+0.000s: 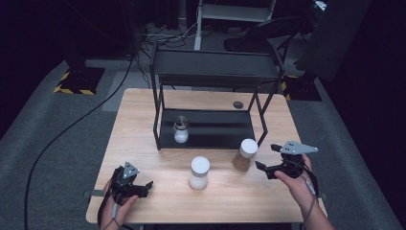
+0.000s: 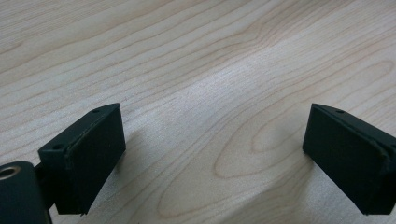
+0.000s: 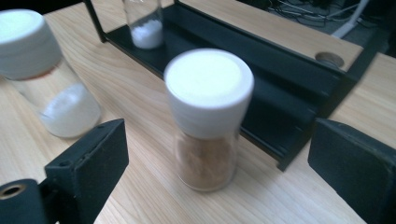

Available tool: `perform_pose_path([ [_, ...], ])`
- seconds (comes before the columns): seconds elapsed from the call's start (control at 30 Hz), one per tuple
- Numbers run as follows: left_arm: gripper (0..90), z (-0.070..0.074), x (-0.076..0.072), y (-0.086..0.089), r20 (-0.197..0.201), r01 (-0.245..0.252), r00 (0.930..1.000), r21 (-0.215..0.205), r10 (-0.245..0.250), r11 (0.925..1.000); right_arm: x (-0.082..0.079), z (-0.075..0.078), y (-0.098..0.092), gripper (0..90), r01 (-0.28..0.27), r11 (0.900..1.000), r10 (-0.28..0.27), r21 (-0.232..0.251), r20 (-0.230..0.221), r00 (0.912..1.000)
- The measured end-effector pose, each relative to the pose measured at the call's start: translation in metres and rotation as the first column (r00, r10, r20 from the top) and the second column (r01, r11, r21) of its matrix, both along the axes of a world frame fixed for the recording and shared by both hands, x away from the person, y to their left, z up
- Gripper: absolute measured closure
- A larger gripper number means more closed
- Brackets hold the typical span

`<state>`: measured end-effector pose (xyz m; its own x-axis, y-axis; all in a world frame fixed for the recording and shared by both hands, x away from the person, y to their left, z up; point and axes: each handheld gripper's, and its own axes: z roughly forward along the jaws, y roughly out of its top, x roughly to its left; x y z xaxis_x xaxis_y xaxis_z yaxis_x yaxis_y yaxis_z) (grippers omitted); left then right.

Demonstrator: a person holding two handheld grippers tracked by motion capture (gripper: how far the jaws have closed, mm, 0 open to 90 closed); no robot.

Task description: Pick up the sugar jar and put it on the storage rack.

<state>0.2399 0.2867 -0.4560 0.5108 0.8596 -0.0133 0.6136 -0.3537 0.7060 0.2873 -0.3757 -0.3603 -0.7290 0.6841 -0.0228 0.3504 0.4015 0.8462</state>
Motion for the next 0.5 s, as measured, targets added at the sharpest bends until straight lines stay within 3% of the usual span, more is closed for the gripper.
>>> perform_pose_path([
  [0.5,5.2,0.000,0.000,0.000,-0.001,0.000,1.0000,0.000,0.000,1.0000,0.007,0.020,0.027,5.0,-0.083,0.997,0.083,0.000,0.023,0.9963],
])
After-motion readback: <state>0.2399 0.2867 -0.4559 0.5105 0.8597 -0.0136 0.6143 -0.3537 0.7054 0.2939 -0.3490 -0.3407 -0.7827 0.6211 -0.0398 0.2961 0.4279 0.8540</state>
